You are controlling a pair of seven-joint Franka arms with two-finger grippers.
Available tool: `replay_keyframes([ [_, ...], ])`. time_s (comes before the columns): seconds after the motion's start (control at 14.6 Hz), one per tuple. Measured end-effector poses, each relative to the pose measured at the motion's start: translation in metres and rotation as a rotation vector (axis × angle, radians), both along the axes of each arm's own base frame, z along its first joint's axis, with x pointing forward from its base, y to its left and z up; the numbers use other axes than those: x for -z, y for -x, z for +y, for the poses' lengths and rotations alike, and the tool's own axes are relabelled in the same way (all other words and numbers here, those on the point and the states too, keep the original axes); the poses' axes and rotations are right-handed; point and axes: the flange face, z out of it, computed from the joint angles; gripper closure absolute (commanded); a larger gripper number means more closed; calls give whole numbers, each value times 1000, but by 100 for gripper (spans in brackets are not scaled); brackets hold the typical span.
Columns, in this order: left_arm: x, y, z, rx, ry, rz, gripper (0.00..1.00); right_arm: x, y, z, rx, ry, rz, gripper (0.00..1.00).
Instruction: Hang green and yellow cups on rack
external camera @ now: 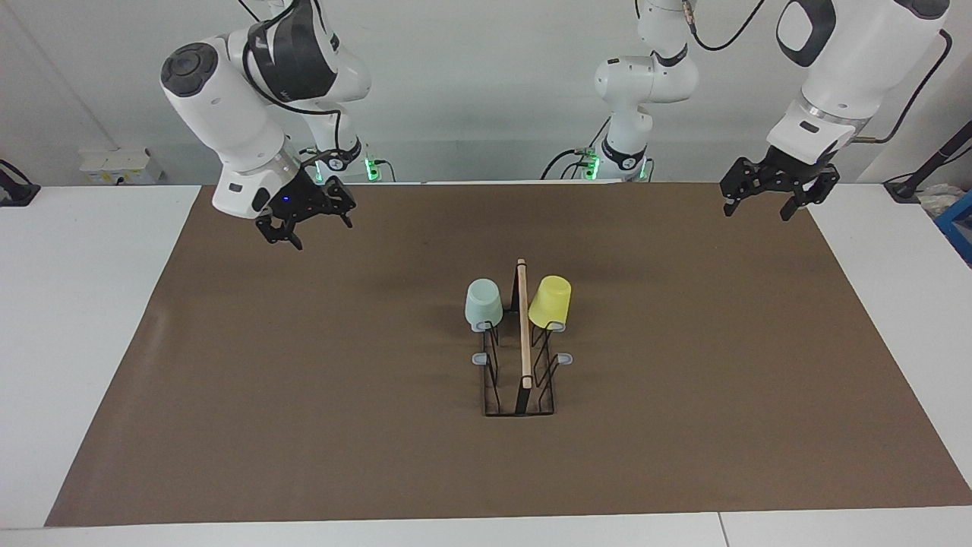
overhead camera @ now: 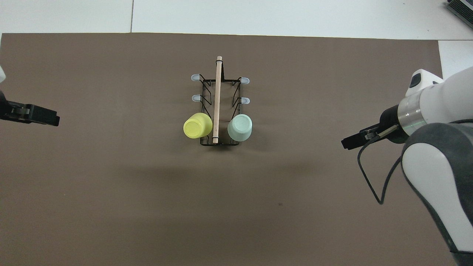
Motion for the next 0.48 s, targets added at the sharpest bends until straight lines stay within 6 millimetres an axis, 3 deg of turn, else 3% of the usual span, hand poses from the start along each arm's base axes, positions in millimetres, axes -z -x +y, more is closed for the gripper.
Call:
replay_keyframes([
  [0.48,1,1,0,-1,0,8,0,-1,1,0,80,131,-2,0],
])
